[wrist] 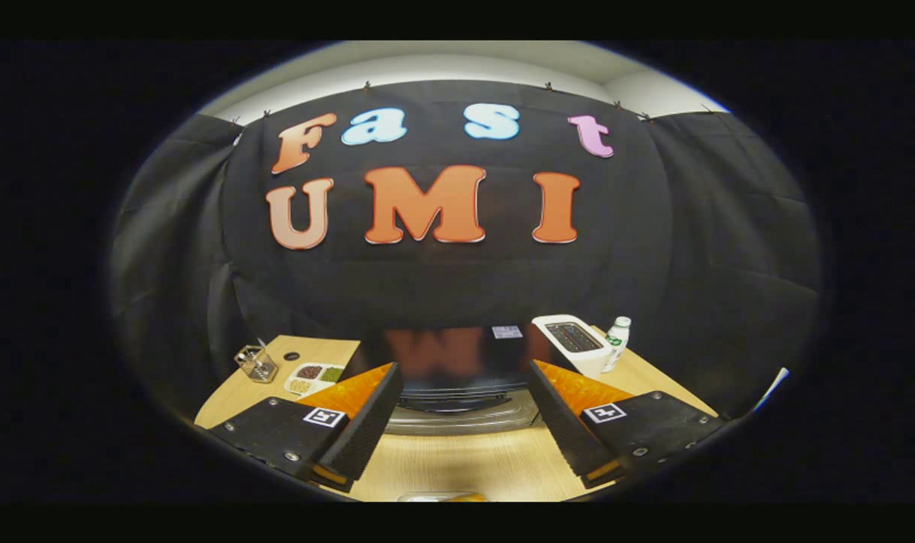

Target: Open the toaster oven, put the food inside, and close the toaster oven door.

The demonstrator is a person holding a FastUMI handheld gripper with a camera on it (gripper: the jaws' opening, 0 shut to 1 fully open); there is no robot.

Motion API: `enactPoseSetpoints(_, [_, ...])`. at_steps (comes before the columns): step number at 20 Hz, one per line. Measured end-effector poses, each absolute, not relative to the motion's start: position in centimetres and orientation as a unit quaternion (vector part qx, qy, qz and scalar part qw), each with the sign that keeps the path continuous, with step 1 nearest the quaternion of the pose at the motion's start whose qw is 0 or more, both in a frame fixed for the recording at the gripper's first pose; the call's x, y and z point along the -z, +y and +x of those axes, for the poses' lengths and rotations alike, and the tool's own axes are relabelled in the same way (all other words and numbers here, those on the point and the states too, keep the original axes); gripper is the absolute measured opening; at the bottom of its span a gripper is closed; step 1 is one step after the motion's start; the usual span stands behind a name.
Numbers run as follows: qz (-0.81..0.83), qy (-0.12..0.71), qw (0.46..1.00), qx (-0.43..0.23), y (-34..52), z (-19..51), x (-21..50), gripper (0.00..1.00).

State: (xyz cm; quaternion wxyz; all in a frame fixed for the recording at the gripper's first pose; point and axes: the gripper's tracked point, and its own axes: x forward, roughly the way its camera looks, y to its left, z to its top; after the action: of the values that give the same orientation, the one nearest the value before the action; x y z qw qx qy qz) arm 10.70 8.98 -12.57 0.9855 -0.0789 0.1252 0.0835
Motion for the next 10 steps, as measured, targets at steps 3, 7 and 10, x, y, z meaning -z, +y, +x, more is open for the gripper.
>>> enactPoseSetpoints(3, [-0.09, 0.155, 0.98, -0.088, 9.0, 12.9, 15.5, 0.99])
enactPoseSetpoints(7, [-0.121, 0.192, 0.97, -0.086, 9.0, 15.9, 18.6, 0.99])
enactPoseSetpoints(10, [-0.128, 0.208, 0.965, -0.094, 9.8, 16.7, 20.1, 0.99])
